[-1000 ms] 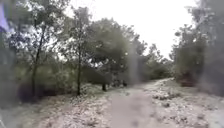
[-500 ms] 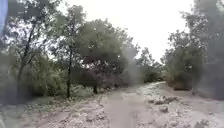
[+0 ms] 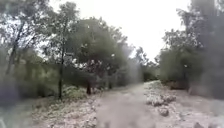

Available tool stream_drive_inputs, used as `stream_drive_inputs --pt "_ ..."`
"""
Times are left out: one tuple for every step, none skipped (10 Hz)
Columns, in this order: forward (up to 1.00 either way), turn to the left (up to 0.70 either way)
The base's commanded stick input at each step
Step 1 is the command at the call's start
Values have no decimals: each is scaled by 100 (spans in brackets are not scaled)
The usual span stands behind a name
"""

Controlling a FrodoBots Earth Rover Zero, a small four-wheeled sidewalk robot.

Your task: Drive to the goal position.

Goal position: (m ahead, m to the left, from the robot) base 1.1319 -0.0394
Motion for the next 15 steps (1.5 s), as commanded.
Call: stream_drive_inputs --pt "45 0" --pt "45 0" --pt "45 0" --pt "45 0" --pt "45 0" --pt "45 0" --pt "45 0" --pt "45 0" --pt "45 0" --pt "45 0" --pt "45 0" --pt "45 0" --pt "45 0" --pt "45 0" --pt "45 -3"
